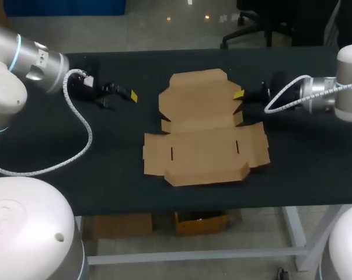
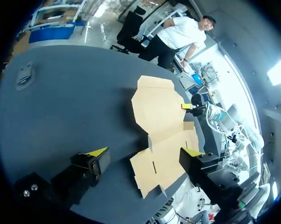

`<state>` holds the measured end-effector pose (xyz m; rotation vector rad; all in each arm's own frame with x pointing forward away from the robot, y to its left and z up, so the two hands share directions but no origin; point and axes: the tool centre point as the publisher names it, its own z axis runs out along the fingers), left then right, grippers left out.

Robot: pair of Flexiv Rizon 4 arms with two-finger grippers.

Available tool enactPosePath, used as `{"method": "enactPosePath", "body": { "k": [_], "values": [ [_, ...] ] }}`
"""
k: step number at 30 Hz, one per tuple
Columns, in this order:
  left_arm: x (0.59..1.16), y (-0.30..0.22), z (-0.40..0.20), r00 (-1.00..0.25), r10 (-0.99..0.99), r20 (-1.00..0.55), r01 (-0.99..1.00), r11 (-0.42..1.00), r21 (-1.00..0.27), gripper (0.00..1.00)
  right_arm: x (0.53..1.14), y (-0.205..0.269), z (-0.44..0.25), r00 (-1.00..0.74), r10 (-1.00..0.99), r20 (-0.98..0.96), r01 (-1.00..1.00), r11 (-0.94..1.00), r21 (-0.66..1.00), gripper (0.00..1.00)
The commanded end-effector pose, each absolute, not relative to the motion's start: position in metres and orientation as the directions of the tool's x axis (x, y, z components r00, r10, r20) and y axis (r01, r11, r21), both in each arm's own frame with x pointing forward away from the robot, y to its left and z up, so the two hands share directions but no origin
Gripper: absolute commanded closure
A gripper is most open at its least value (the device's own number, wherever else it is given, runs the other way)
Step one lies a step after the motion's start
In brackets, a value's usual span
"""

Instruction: Assemble the packaging by folding the flat box into shape, placing the metal phone stand inside, and closing the box properly

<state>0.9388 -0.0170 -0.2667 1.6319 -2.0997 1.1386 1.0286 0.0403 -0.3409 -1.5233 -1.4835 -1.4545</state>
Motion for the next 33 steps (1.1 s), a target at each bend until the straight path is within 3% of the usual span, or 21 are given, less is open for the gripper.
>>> {"method": "enactPosePath", "body": {
  "k": [1,23,33],
  "values": [
    [0.936,-0.016,-0.27,-0.343,-0.707,0.618,-0.901,0.062,-0.43,0.0,1.02,0.032,-0.335,-0.217,0.307,0.927,0.926,-0.237,0.295,1.0],
    [0.936,-0.016,-0.27,-0.343,-0.707,0.618,-0.901,0.062,-0.43,0.0,1.013,0.033,-0.327,-0.244,0.289,0.926,0.913,-0.252,0.32,1.0],
    [0.944,-0.023,-0.264,-0.507,-0.614,0.605,-0.81,0.099,-0.578,0.0,0.994,0.031,-0.309,-0.299,0.247,0.922,0.89,-0.276,0.363,1.0]
  ]
}}
